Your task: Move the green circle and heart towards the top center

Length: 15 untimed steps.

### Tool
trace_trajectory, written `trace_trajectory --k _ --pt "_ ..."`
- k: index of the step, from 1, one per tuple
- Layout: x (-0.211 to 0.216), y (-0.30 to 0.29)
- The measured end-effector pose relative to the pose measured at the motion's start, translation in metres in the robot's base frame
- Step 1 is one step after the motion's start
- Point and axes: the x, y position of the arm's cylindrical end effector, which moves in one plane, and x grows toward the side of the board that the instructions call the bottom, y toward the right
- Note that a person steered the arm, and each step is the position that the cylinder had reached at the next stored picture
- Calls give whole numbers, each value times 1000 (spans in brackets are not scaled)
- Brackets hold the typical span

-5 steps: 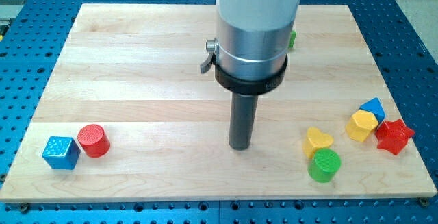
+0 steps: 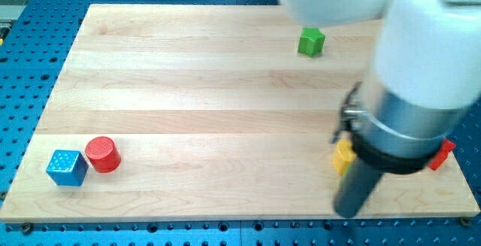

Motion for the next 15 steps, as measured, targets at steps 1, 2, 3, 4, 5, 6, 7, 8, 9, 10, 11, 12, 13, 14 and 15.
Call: trace_trajectory --k 1,2,3,4,5,6,7,8,9,10,11,12,13,14,15 --pt "0 6" --pt "0 6" --pt "-1 21" --pt "-1 26" --pt "0 33" --pt "-25 34" --pt "-89 33" --pt "-142 14" --pt "-178 -6" --pt "-198 -9" --pt "-207 -34" --pt "-198 -108" --pt "-158 -144" --pt "-67 -118" --pt "-4 -94"
